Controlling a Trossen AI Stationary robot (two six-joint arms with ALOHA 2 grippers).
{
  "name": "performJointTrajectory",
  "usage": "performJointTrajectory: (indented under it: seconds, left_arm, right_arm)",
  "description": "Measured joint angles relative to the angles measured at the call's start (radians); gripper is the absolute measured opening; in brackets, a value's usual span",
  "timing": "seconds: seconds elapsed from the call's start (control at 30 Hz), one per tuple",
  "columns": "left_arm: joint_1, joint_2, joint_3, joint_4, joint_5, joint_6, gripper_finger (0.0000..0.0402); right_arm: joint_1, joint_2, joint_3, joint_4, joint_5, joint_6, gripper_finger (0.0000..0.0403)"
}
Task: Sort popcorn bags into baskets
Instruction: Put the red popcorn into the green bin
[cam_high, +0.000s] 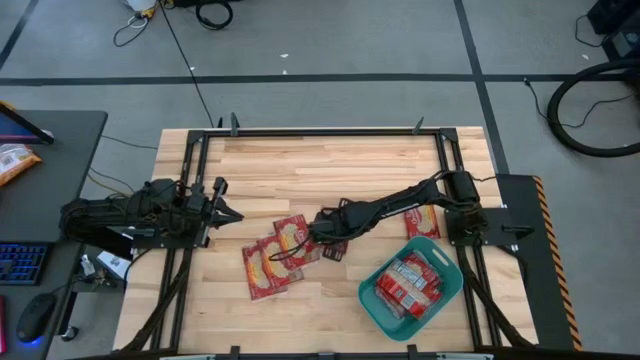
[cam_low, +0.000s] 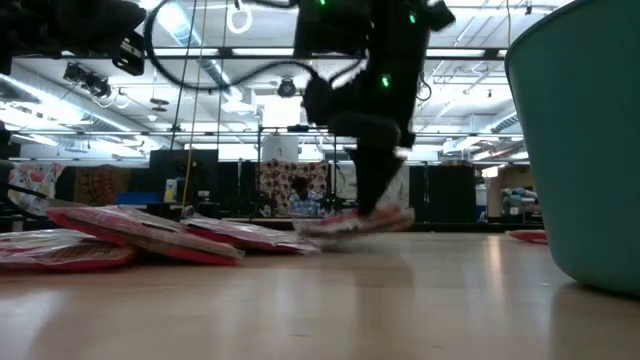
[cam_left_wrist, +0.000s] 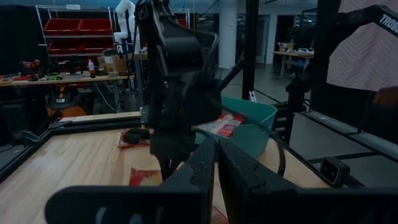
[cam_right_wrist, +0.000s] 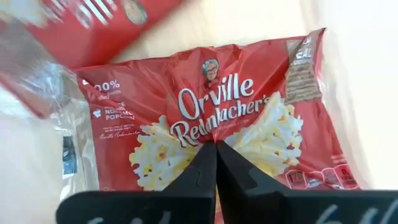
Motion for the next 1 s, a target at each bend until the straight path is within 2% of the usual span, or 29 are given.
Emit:
performJointTrajectory:
  seconds: [0.4, 0.53, 0.8, 1.0]
  left_arm:
    - [0.000, 0.000, 0.000, -0.002, 0.000, 0.002, 0.0027]
    - [0.000, 0.000, 0.000, -0.006, 0.000, 0.002, 0.0027]
    - [0.000, 0.000, 0.000, -0.006, 0.000, 0.001, 0.0027]
    - [0.000, 0.000, 0.000, -0.006, 0.000, 0.001, 0.0027]
  right_arm:
    - [0.017, -0.004, 0.172, -0.192, 0.059, -0.006, 0.0002]
    - [0.039, -0.004, 0.257, -0.285, 0.042, 0.020, 0.0001]
    - [0.150, -0.008, 0.464, -0.612, -0.076, 0.257, 0.0000]
    - [0.279, -0.017, 0.487, -0.703, -0.160, 0.541, 0.0000]
